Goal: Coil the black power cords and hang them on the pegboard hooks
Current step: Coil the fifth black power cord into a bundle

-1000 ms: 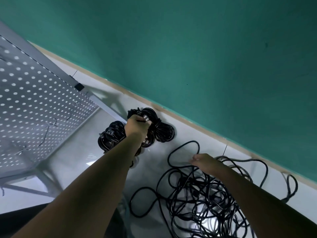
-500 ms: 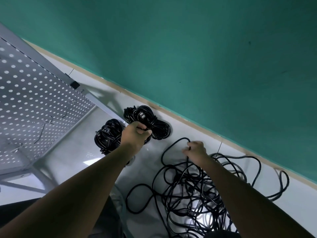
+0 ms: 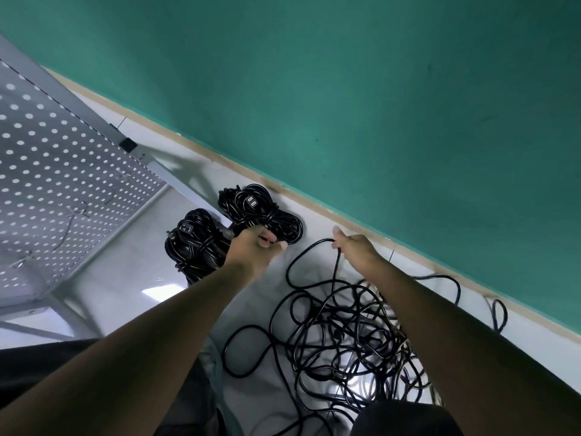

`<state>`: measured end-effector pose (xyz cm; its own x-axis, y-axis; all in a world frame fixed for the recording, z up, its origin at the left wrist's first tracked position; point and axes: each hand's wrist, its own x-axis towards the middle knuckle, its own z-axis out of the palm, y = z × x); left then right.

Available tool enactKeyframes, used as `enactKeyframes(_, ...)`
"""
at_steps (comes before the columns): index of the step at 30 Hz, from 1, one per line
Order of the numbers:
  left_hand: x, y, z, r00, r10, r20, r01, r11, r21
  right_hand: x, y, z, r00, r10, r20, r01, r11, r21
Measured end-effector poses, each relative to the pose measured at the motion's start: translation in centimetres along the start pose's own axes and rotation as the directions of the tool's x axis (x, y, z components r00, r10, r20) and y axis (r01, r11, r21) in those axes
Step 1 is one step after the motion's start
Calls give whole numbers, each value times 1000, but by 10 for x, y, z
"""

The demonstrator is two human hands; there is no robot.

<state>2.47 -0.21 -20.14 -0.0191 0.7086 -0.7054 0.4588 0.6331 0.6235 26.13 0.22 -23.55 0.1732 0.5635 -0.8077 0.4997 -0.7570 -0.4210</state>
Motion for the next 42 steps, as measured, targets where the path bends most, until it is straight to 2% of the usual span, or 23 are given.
enactKeyframes(5, -34, 30, 2, 996, 57, 65, -56, 998, -5, -36, -27, -32, 985, -46, 165, 53, 998, -38)
enactKeyframes(8, -63, 54, 1, 984, 131, 120, -129, 991, -29, -92, -56, -49, 976, -107, 189, 118, 992, -46)
enactKeyframes(13, -104, 84, -9, 937, 291, 195, -324, 932, 164, -183, -85, -77, 914, -321, 247, 273, 939, 210)
enactKeyframes(15, -129, 97, -14, 905, 376, 200, -405, 905, 129, -231, -96, -92, 870, -424, 251, 348, 889, 297)
enactKeyframes(17, -157, 111, -23, 867, 485, 118, -492, 869, 47, -278, -106, -108, 826, -515, 230, 417, 832, 366)
enactKeyframes(19, -185, 122, -32, 803, 596, 9, -596, 802, 36, -326, -113, -125, 782, -599, 170, 502, 768, 397)
enactKeyframes(22, -231, 134, -53, 731, 679, 64, -682, 731, 25, -384, -114, -145, 720, -691, 65, 601, 668, 438)
enactKeyframes(26, -295, 146, -78, 628, 770, 111, -777, 628, 34, -460, -127, -171, 601, -792, -108, 690, 446, 570)
enactKeyframes(29, -345, 163, -89, 556, 831, 20, -830, 557, -38, -515, -141, -183, 531, -823, -202, 817, 434, 379)
enactKeyframes(32, -392, 189, -102, 506, 861, -55, -860, 498, -111, -541, -136, -176, 515, -829, -219, 857, 499, 125)
enactKeyframes(34, -425, 212, -116, 465, 879, -101, -881, 450, -143, -552, -127, -164, 503, -835, -221, 859, 512, 21)
enactKeyframes(38, -494, 258, -148, 338, 923, -184, -937, 313, -154, -587, -124, -157, 415, -856, -308, 905, 423, 42)
enactKeyframes(40, -525, 274, -161, 303, 932, -198, -948, 274, -162, -611, -129, -162, 354, -865, -355, 929, 369, 27)
enactKeyframes(42, -553, 286, -172, 265, 940, -214, -954, 223, -198, -640, -140, -170, 324, -869, -374, 945, 315, 87)
